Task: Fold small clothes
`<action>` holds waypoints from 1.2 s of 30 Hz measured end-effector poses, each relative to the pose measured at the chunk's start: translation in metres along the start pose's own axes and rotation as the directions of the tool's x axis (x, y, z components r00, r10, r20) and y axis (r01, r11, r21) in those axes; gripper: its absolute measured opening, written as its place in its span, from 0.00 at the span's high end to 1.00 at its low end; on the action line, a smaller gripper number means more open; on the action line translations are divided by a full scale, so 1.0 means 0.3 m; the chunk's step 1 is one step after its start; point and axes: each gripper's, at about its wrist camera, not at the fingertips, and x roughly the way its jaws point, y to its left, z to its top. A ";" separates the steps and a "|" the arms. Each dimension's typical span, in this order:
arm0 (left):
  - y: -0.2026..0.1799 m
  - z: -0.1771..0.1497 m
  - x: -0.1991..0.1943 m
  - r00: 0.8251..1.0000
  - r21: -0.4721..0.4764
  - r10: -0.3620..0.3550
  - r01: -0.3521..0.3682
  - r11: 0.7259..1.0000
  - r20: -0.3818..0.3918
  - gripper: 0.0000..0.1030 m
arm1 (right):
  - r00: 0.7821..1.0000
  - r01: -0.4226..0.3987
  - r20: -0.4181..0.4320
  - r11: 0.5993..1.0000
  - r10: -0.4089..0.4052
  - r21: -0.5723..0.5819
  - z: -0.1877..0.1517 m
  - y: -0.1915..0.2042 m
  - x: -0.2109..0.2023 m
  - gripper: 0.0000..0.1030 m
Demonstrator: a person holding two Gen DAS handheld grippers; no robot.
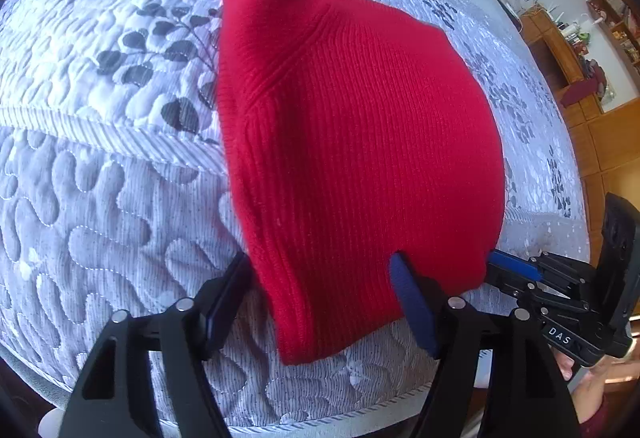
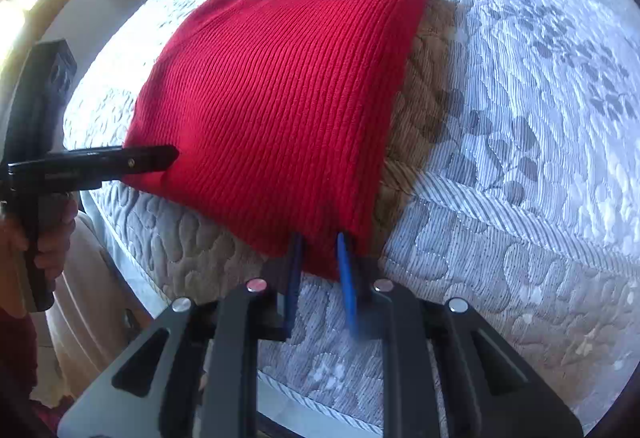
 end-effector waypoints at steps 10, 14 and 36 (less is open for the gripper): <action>0.027 0.111 -0.137 0.995 -0.018 0.025 -0.023 1.000 0.100 0.29 | 0.982 -0.175 0.100 0.967 0.159 0.185 0.126 -0.114 -0.171 0.64; 0.055 0.279 -0.127 0.992 -0.023 0.076 -0.074 0.997 0.102 0.28 | 0.988 -0.139 0.092 0.965 0.121 0.223 0.313 -0.189 -0.163 0.45; 0.150 0.590 0.165 0.999 -0.091 -0.048 0.047 0.995 -0.004 0.22 | 0.986 -0.152 0.003 0.906 0.164 0.394 0.635 -0.453 0.164 0.97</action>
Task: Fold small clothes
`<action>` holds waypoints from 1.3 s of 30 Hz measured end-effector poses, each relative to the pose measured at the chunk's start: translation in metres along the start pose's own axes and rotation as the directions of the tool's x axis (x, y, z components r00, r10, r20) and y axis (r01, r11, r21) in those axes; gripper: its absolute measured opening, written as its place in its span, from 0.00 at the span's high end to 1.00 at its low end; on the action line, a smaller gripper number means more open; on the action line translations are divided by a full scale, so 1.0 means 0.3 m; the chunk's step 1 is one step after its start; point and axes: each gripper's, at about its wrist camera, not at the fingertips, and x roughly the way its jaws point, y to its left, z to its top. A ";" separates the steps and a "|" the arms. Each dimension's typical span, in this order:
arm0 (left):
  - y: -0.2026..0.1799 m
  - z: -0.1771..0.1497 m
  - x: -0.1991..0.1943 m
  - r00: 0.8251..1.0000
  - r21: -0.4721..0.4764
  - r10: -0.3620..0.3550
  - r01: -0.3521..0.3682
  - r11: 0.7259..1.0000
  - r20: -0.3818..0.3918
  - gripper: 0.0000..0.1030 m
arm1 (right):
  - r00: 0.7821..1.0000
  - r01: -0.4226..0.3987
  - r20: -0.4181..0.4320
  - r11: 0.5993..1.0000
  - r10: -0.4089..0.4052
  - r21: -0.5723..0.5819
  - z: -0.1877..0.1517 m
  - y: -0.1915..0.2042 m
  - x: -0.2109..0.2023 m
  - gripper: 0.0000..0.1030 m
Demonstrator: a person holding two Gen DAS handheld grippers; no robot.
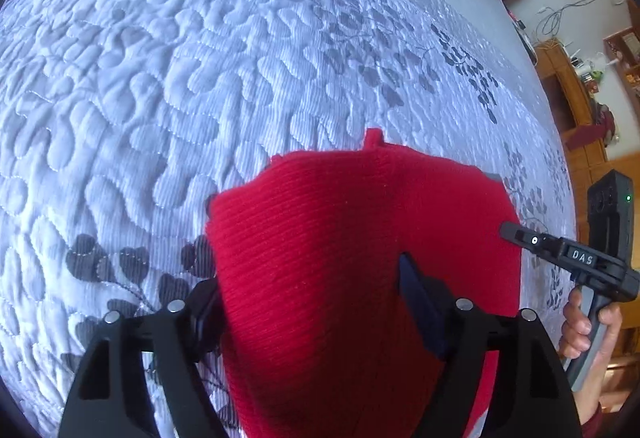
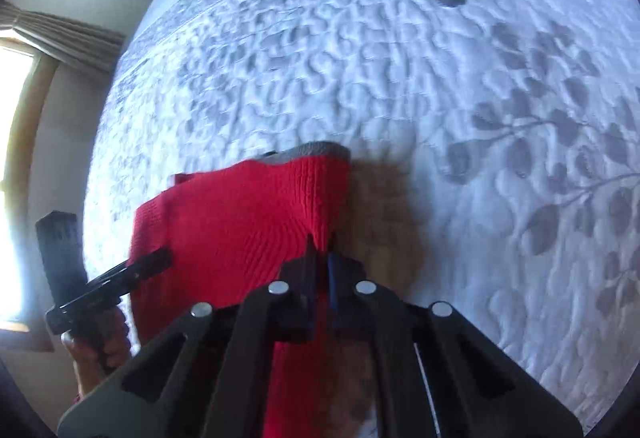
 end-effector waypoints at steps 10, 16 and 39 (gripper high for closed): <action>0.054 -0.113 -0.113 0.991 -0.033 -0.135 0.134 0.990 -0.022 0.21 | 0.997 -0.061 0.037 0.995 0.064 -0.080 -0.130 0.013 -0.142 0.45; 0.035 -0.171 -0.106 0.989 -0.032 -0.141 0.140 0.990 -0.054 0.19 | 0.998 -0.058 -0.045 0.990 0.052 -0.128 -0.211 0.064 -0.082 0.43; -0.121 -0.205 -0.058 0.967 -0.047 -0.248 0.245 0.968 -0.061 0.64 | 0.986 -0.162 -0.048 0.983 0.158 -0.089 -0.265 0.077 -0.100 0.70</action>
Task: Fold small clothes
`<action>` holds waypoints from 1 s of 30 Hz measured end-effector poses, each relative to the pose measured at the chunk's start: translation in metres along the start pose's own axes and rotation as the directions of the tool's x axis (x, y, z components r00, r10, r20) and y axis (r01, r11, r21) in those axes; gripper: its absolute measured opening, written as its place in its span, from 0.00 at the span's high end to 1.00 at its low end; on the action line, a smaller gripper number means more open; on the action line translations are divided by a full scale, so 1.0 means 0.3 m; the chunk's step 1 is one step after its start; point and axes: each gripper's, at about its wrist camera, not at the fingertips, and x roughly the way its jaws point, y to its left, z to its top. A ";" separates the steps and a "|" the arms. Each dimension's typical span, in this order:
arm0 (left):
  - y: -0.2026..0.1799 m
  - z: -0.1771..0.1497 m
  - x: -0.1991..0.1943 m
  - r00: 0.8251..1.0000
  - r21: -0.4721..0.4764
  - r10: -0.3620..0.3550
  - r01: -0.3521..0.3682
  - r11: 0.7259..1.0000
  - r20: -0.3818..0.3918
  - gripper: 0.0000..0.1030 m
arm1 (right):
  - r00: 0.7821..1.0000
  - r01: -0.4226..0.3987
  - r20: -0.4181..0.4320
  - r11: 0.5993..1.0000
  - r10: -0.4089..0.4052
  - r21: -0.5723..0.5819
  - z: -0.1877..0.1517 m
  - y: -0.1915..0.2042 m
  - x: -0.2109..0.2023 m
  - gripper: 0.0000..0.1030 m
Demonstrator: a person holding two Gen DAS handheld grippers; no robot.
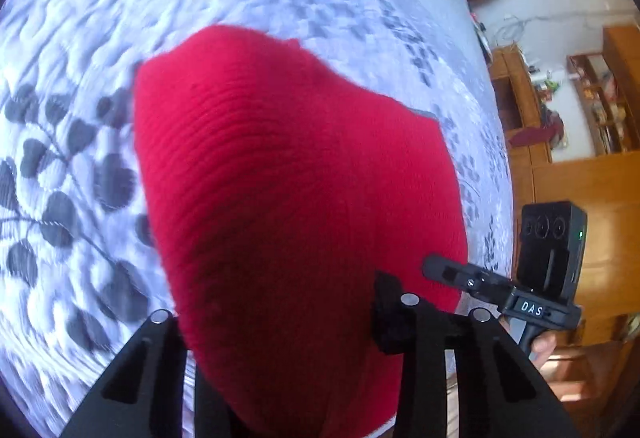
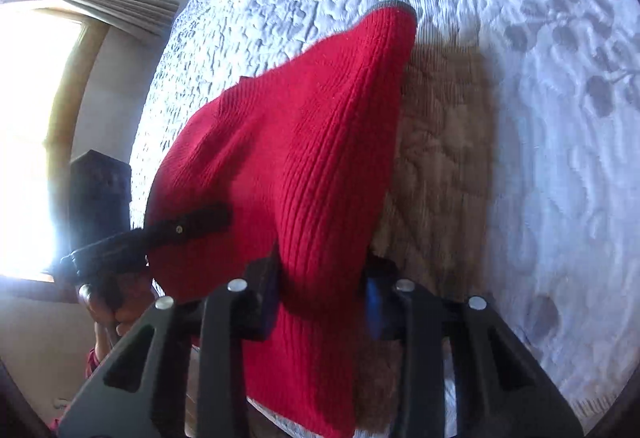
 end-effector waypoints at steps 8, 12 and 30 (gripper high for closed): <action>-0.305 -0.028 0.033 0.996 0.098 -0.089 0.087 0.991 0.018 0.64 | 0.997 0.015 0.071 1.000 -0.014 -0.004 -0.008 -0.091 -0.313 0.70; -0.429 -0.018 0.150 0.996 0.112 -0.091 0.091 0.990 -0.001 0.64 | 0.994 0.064 0.087 0.997 -0.067 0.033 0.014 -0.230 -0.421 0.70; -0.443 -0.183 0.301 0.988 0.150 0.149 -0.153 0.977 0.042 0.33 | 0.991 0.096 0.088 0.991 -0.105 0.097 -0.290 -0.499 -0.447 0.39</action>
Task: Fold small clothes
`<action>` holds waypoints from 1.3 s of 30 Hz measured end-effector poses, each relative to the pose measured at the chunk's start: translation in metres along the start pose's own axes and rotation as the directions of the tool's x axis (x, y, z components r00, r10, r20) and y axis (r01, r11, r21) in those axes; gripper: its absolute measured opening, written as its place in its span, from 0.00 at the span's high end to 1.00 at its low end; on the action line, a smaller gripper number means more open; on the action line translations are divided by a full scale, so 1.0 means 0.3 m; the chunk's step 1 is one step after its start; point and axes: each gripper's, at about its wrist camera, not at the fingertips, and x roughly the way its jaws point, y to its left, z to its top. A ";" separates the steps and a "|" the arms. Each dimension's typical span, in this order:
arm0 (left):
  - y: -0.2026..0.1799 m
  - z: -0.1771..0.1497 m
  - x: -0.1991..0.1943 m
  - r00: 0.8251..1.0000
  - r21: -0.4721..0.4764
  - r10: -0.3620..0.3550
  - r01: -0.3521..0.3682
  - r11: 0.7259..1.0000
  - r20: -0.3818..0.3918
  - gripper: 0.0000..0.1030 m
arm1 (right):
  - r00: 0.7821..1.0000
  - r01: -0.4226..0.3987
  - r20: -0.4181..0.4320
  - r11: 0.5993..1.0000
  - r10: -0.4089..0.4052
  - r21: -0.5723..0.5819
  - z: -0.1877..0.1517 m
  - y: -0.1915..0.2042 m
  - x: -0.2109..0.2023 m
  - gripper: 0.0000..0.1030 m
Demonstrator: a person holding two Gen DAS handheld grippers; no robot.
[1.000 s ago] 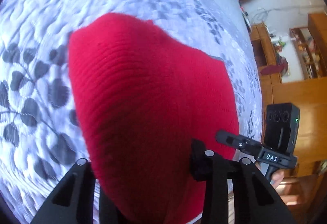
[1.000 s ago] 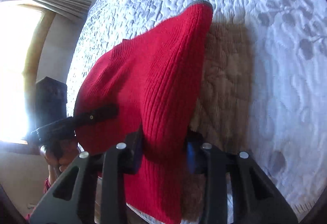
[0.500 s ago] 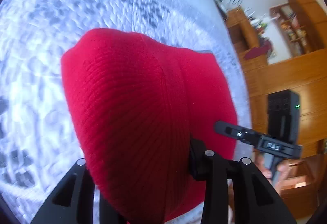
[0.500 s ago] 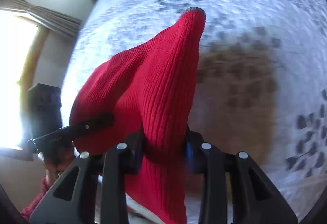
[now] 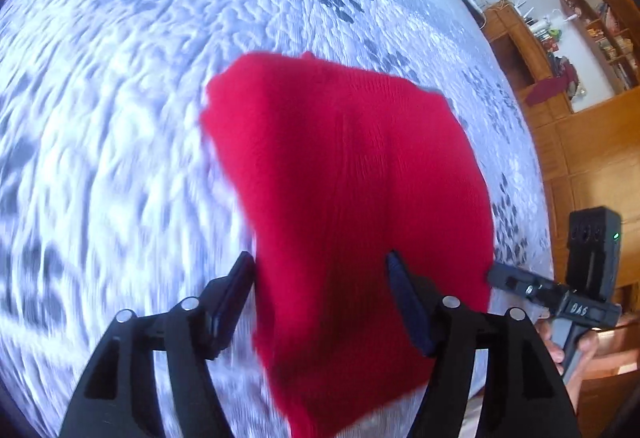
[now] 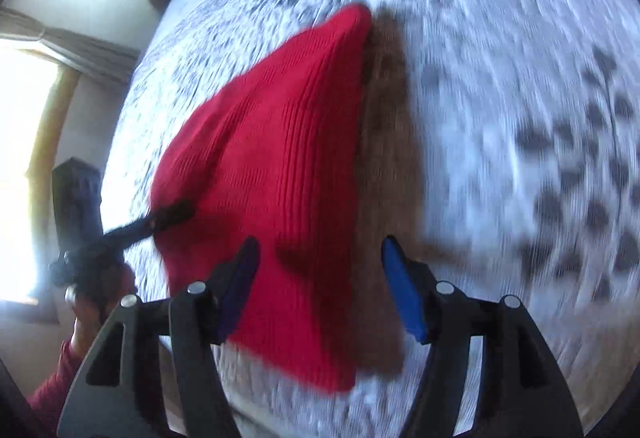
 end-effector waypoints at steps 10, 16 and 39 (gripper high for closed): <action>-0.068 -0.231 -0.029 0.988 0.113 0.139 -0.146 0.983 0.068 0.49 | 0.997 -0.075 0.001 0.997 0.075 0.026 -0.211 0.019 -0.019 0.87; -0.033 -0.272 -0.007 0.985 0.116 0.164 -0.170 0.979 0.062 0.48 | 0.997 0.069 -0.038 0.998 -0.069 0.004 -0.225 0.033 0.066 0.88; -0.167 -0.421 -0.212 0.934 0.120 0.308 -0.331 0.936 0.182 0.23 | 0.901 0.417 0.148 0.908 -0.407 -0.040 -0.448 0.239 -0.102 0.26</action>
